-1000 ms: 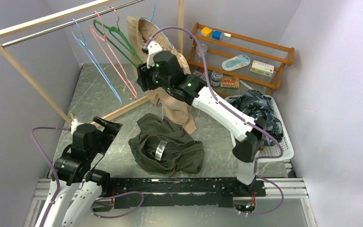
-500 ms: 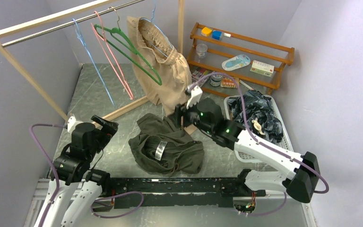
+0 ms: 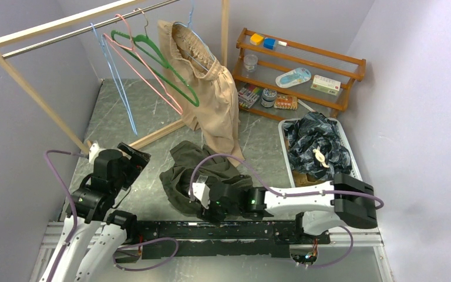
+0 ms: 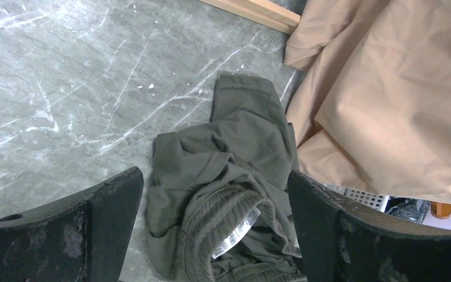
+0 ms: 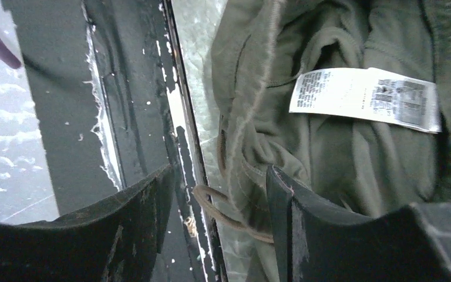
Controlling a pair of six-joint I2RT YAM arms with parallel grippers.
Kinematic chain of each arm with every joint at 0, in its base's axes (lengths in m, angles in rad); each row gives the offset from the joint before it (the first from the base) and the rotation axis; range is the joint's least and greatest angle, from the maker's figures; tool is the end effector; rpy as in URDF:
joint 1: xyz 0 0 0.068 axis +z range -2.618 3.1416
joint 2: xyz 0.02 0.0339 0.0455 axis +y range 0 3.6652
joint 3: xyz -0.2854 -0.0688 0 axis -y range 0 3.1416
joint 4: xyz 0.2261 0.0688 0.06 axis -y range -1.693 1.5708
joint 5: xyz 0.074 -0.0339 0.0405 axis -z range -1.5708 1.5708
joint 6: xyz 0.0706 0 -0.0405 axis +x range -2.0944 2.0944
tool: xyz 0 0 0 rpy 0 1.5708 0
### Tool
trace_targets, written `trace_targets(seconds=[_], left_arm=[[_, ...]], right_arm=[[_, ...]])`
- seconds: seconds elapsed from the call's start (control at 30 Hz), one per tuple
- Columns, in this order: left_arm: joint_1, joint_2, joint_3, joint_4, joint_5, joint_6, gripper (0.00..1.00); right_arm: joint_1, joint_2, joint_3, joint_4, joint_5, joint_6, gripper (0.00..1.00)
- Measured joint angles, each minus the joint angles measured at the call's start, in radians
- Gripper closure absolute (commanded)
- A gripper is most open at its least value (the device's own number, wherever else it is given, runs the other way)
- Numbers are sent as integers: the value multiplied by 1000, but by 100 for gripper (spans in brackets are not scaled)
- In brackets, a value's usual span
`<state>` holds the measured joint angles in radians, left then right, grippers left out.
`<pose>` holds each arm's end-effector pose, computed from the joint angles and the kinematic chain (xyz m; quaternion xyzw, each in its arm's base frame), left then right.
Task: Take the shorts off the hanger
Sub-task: Pick up the shorts at the center of the board.
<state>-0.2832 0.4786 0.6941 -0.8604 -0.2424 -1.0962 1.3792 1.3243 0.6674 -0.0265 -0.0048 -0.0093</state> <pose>0.0898 -0.0085 0.2662 -0.4008 0.7945 -0.1986 0.4108 0.0526 0.2731 0.2084 -0.5786 0.6935 0.2733 0.3311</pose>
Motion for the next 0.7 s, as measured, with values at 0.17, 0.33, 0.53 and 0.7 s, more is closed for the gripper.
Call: trace_targets(seconds=[0.17, 0.33, 0.53, 0.7], left_arm=[[0, -3, 0, -3, 3, -8, 5], [0, -30, 0, -6, 10, -27, 5], [0, -34, 0, -5, 31, -41, 5], [0, -23, 0, -5, 51, -44, 5]], right_arm=[[3, 109, 23, -2, 11, -23, 100], [6, 166, 86, -51, 89, -9, 100], [-1, 97, 117, -13, 257, 62, 100], [-96, 63, 135, 11, 339, 185, 100]])
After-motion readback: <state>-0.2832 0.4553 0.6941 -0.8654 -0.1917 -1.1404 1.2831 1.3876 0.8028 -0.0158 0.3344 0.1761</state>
